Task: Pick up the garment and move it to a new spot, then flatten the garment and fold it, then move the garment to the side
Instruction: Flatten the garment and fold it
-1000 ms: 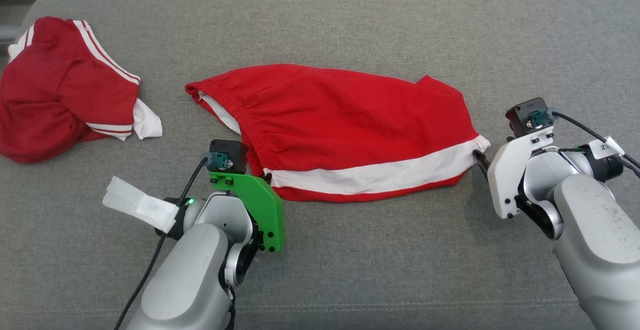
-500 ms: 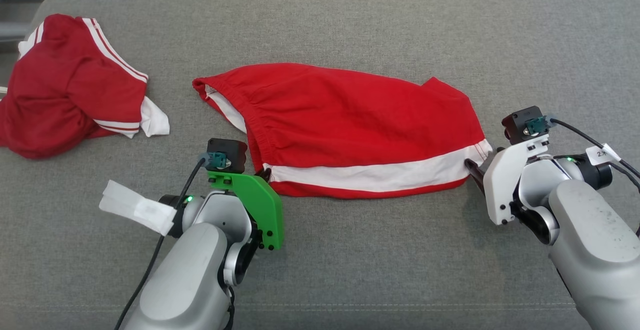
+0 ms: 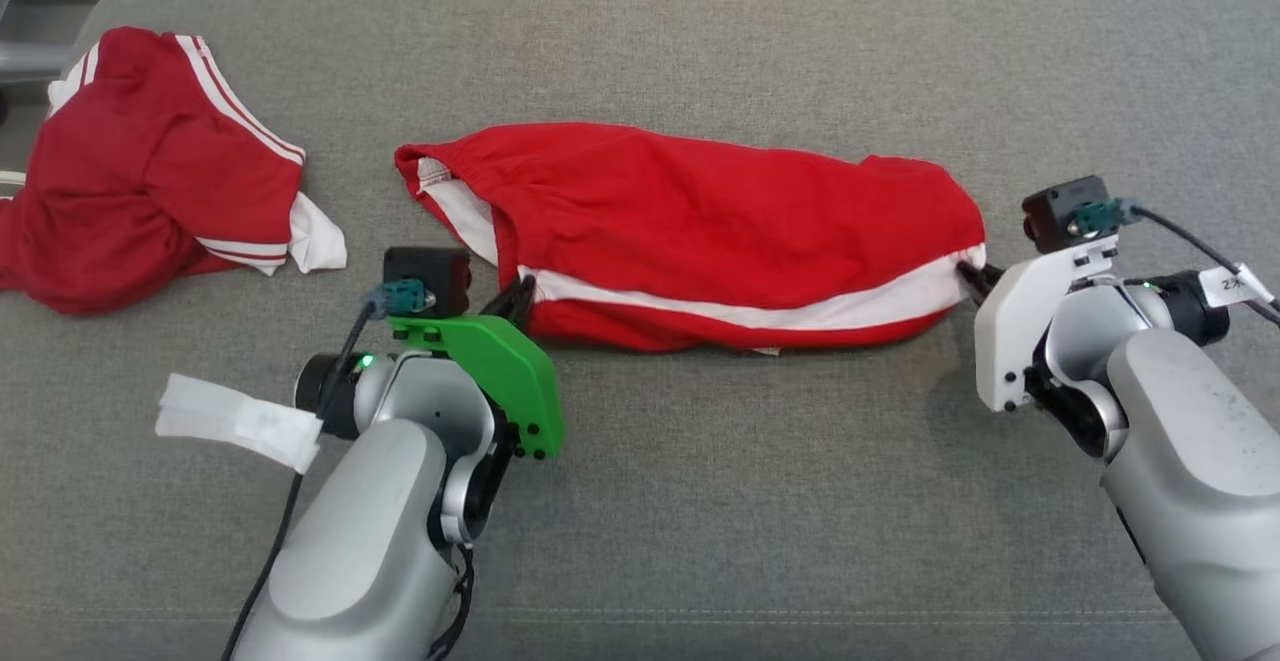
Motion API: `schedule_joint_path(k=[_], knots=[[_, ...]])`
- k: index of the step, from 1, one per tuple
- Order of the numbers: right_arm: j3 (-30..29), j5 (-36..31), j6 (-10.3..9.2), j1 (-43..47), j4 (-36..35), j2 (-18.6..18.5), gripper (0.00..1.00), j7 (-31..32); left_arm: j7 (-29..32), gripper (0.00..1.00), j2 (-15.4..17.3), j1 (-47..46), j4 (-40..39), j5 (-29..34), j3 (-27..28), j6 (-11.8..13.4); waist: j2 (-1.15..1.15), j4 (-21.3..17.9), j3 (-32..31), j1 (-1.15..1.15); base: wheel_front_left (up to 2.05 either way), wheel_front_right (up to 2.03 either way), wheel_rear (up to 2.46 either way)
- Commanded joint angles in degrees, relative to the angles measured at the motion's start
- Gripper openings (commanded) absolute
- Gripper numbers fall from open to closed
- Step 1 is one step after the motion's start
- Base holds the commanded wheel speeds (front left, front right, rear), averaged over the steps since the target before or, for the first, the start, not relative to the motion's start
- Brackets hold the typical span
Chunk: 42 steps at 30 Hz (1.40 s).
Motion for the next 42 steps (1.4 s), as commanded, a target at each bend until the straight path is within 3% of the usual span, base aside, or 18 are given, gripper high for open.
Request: schedule_joint_path(k=[1,6,14,23,29,33,42], knots=[[-1.27,1.95,-0.04,-0.49,-1.2,0.71,0.0,-0.59,-1.27,0.0,-0.22,-1.4,-0.65,-0.88,0.84,0.17,0.0,-0.21,-0.4,0.0,0.0,0.0,0.0],[-5.7,5.64,-0.04,-0.75,-4.15,1.86,0.0,-1.17,-4.37,0.0,-0.73,-3.31,-2.48,-2.38,2.73,-0.34,0.0,-0.75,-1.43,0.0,0.0,0.0,0.0],[-15.35,14.04,-0.02,-3.7,-10.72,8.76,0.0,2.83,-7.68,0.0,-1.28,-9.29,-5.16,-6.33,7.05,-1.25,0.0,-2.72,-2.18,0.0,0.0,0.0,0.0],[-18.63,12.71,-0.02,-18.31,-10.7,13.41,0.0,4.29,-9.13,0.0,0.72,-23.99,-0.76,-11.42,13.24,-5.57,0.0,-6.5,4.73,0.0,0.0,0.0,0.0],[-18.54,8.67,-0.01,-32.3,-6.11,14.43,0.0,-0.66,-8.7,0.0,2.81,-36.48,2.85,-13.77,16.15,-9.04,0.0,-8.16,12.35,0.0,0.0,0.0,0.0],[-18.48,4.43,-0.02,-41.12,-2.56,14.14,0.0,-5.85,-8.81,0.0,3.85,-43.72,4.48,-13.84,17.15,-9.43,0.0,-8.64,16.41,0.0,0.0,0.0,0.0],[-20.97,-4.35,-0.02,-57.81,3.53,13.27,0.0,-20.22,-11.09,0.0,1.58,-53.59,6.4,-16.77,18.93,-11.0,0.0,-8.27,20.33,0.0,0.0,0.0,0.0]])
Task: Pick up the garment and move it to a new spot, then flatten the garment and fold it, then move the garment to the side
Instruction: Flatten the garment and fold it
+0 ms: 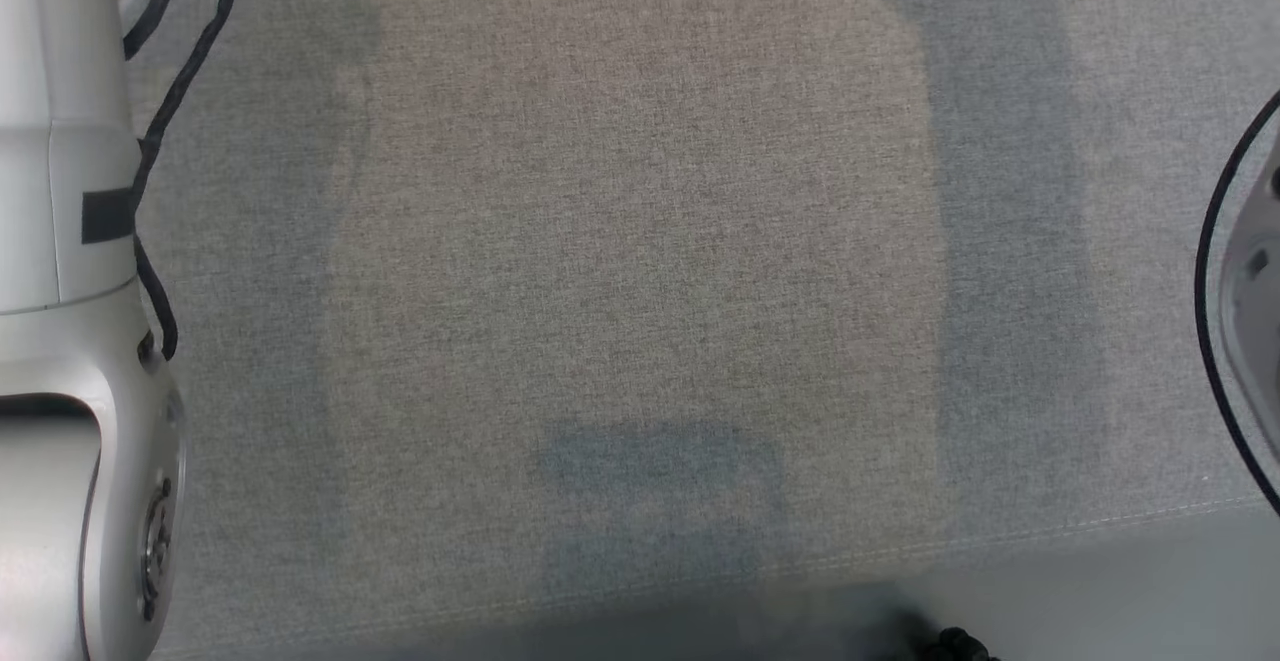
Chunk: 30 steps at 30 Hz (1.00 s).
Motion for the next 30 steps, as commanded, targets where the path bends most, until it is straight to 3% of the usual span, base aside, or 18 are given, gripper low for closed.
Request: schedule_joint_path(k=[1,8,15,19,24,27,30], knots=[[-0.75,-1.66,0.0,-3.49,0.78,-0.65,0.0,-3.31,-1.23,0.0,-0.48,-2.18,0.36,-0.15,0.12,-0.62,0.0,-0.35,2.05,-0.02,0.0,0.0,0.0],[-0.38,-1.94,-0.01,-8.98,3.03,-0.88,0.0,-9.26,-4.81,0.0,-1.27,-3.38,1.23,-1.36,0.23,-2.02,0.0,-0.45,2.13,-0.02,0.0,0.0,0.0],[7.26,2.56,0.0,-5.18,5.0,-1.91,0.0,-4.71,-5.07,0.0,-1.58,1.96,2.47,-2.66,-1.49,-2.89,0.0,-0.74,3.44,-0.02,0.0,0.0,0.0],[14.58,9.9,0.0,2.36,0.03,-5.68,0.0,4.41,-3.86,0.0,-1.05,8.5,1.08,-3.1,-3.93,-3.18,0.0,-0.09,1.9,-0.02,0.0,0.0,0.0],[19.35,17.18,0.0,14.42,-9.69,-11.84,0.0,17.0,-0.69,0.0,-0.62,17.73,-1.02,-4.26,-5.8,-2.35,0.0,1.0,-2.37,-0.02,0.0,0.0,0.0],[19.17,20.14,0.01,25.54,-18.89,-16.82,0.0,27.41,3.1,0.0,-1.0,25.87,-4.09,-5.5,-7.34,0.1,0.0,2.08,-6.59,-0.02,0.0,0.0,0.0],[17.05,20.71,0.01,34.04,-25.41,-19.61,0.0,33.87,5.47,0.0,-0.38,32.35,-6.97,-5.52,-8.93,1.62,0.0,2.28,-9.59,-0.02,0.0,0.0,0.0]])
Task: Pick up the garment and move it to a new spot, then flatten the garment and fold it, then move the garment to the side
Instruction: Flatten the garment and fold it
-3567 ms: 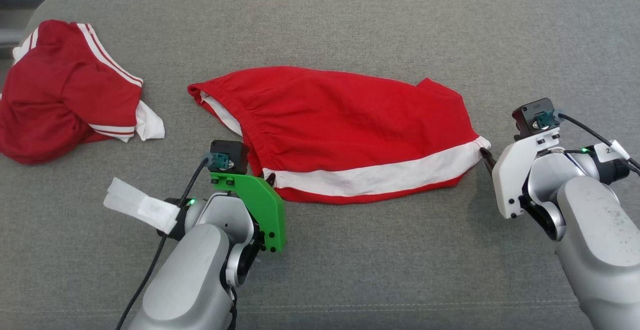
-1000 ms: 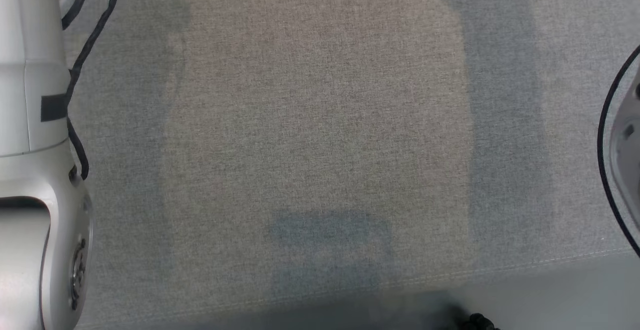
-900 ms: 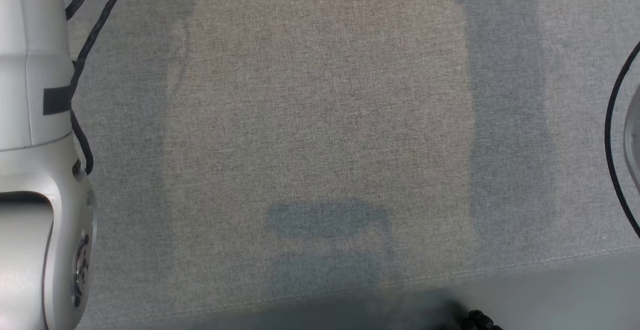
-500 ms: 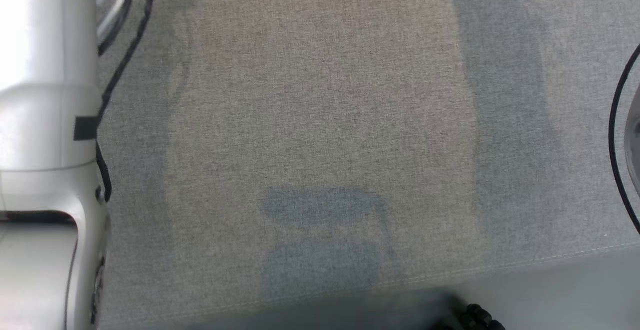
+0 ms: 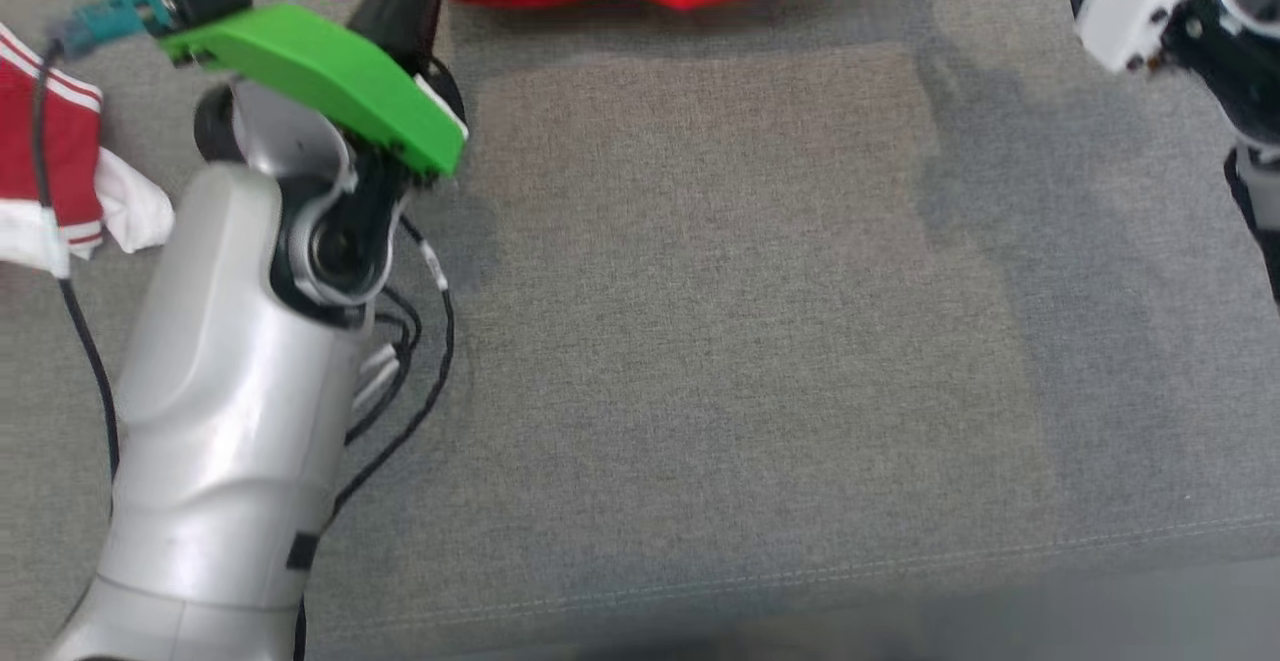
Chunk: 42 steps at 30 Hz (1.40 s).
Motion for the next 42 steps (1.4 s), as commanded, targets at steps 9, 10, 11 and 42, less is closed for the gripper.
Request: schedule_joint_path(k=[9,10,11,42], knots=[[-10.82,-0.93,0.01,23.58,-15.8,1.43,0.0,14.72,2.29,0.0,2.57,17.01,-8.19,1.8,-4.53,2.78,0.0,1.47,-11.74,0.0,0.0,0.0,0.0],[-11.65,-1.16,0.01,25.66,-16.93,2.02,0.0,15.82,2.14,0.0,2.7,18.52,-8.72,1.88,-4.73,3.04,0.0,1.46,-12.57,0.0,0.0,0.0,0.0],[-12.58,-1.39,0.01,27.66,-17.97,2.7,0.0,16.9,2.22,0.0,2.88,19.97,-9.18,2.04,-5.1,3.4,0.0,1.44,-13.3,0.0,0.0,0.0,0.0],[-24.81,0.74,0.01,60.6,-37.87,8.13,0.0,36.88,9.21,0.0,7.91,43.7,-25.09,2.1,-10.58,12.25,0.0,3.01,-23.12,0.0,0.0,0.0,0.0]])
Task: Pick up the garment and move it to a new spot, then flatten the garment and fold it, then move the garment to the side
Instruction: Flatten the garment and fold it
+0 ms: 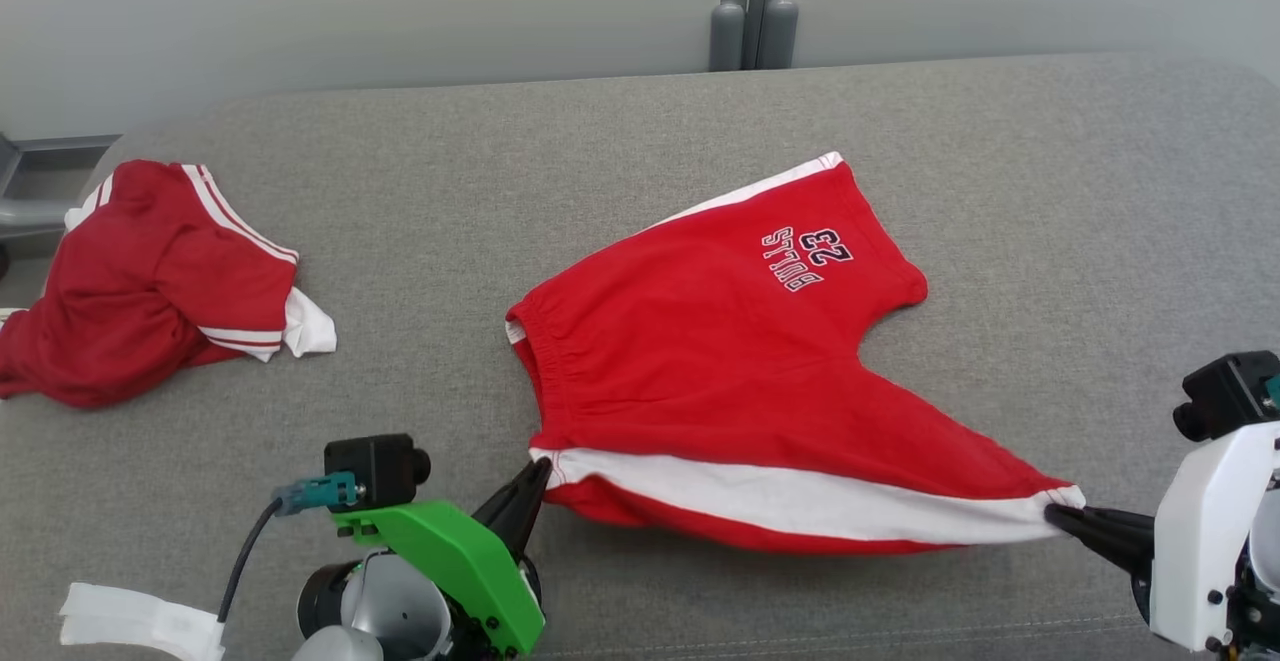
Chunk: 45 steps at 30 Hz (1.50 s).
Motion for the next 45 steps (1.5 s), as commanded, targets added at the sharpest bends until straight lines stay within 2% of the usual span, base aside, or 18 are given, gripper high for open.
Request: schedule_joint_path(k=[1,5,14,22,25,32,45], knots=[[-0.37,-1.07,0.02,-1.68,0.03,-0.14,0.0,-0.39,-0.62,0.0,-0.39,-0.67,-0.68,-0.18,0.71,0.36,0.0,0.11,0.49,0.01,0.0,0.0,0.0],[-0.46,-3.07,0.02,-6.23,2.42,0.88,0.0,-1.63,-1.47,0.0,-2.79,-2.67,-0.36,-2.41,1.98,-0.01,0.0,0.39,1.67,0.01,0.0,0.0,0.0],[1.21,-7.33,0.02,-20.66,11.13,1.49,0.0,-5.97,-4.72,0.0,-6.64,-10.72,4.48,-2.97,3.61,-1.69,0.0,1.94,6.2,0.01,0.0,0.0,0.0],[7.36,-12.16,0.02,-31.11,18.7,-4.06,0.0,-11.89,-7.54,0.0,-9.43,-19.11,10.37,-3.69,4.75,-3.14,0.0,3.69,10.77,0.01,0.0,0.0,0.0],[10.5,-14.0,0.01,-35.87,23.56,-6.29,0.0,-15.19,-9.26,0.0,-10.52,-23.79,14.48,-4.42,4.66,-3.87,0.0,4.25,12.87,0.01,0.0,0.0,0.0],[15.65,-16.13,0.01,-44.48,30.73,-8.44,0.0,-21.01,-13.4,0.0,-11.24,-30.44,20.78,-5.93,4.69,-4.33,0.0,4.34,16.18,0.01,0.0,0.0,0.0],[23.91,-18.84,0.01,-57.15,45.49,-10.17,0.0,-32.79,-17.97,0.0,-11.45,-38.13,29.82,-5.57,0.69,-5.2,0.0,6.01,20.85,0.01,0.0,0.0,0.0]])
